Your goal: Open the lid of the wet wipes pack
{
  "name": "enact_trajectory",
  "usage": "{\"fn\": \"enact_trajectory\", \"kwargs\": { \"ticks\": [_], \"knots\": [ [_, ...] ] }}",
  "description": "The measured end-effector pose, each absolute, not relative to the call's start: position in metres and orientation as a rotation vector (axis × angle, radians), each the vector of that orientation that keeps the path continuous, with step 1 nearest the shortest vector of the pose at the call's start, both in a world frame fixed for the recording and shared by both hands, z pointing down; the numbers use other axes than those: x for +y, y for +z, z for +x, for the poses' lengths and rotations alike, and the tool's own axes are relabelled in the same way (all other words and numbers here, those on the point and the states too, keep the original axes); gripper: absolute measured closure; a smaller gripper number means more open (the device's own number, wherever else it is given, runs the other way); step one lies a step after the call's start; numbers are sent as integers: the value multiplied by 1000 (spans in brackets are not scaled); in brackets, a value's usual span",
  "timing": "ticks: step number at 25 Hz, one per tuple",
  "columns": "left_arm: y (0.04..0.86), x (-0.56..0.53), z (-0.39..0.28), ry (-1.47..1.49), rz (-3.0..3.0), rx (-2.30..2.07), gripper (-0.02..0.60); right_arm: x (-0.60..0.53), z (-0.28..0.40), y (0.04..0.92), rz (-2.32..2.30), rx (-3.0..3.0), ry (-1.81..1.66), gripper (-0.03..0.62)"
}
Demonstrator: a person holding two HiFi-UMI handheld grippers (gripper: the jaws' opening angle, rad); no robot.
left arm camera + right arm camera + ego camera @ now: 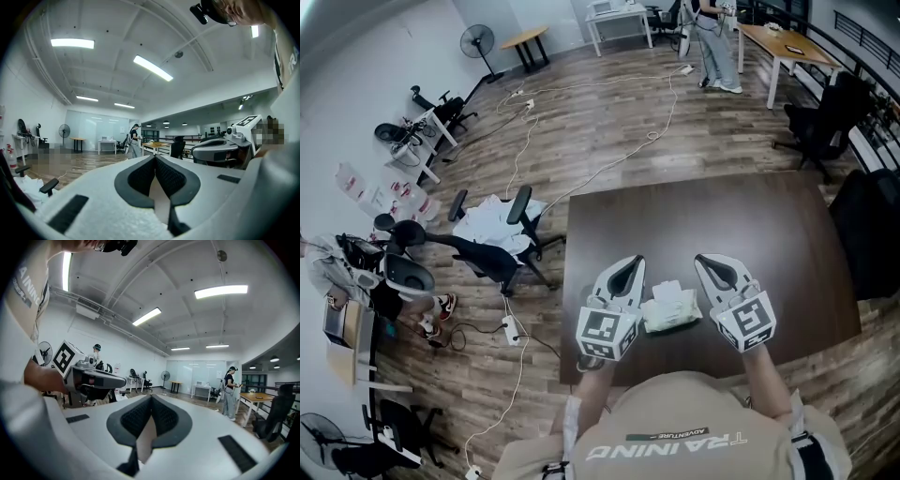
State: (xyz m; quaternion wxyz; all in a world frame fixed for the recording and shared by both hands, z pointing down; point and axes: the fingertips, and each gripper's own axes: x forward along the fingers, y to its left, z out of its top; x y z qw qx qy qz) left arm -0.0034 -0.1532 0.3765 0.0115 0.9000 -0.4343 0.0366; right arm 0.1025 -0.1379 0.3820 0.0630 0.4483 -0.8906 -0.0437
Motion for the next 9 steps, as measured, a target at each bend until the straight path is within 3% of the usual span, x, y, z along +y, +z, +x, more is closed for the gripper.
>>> {"fn": "enact_trajectory", "kwargs": {
  "ticks": [9],
  "knots": [
    [384, -153, -7, 115, 2797, -1353, 572, -138, 98, 391, 1338, -2684, -124, 580]
  ]
}}
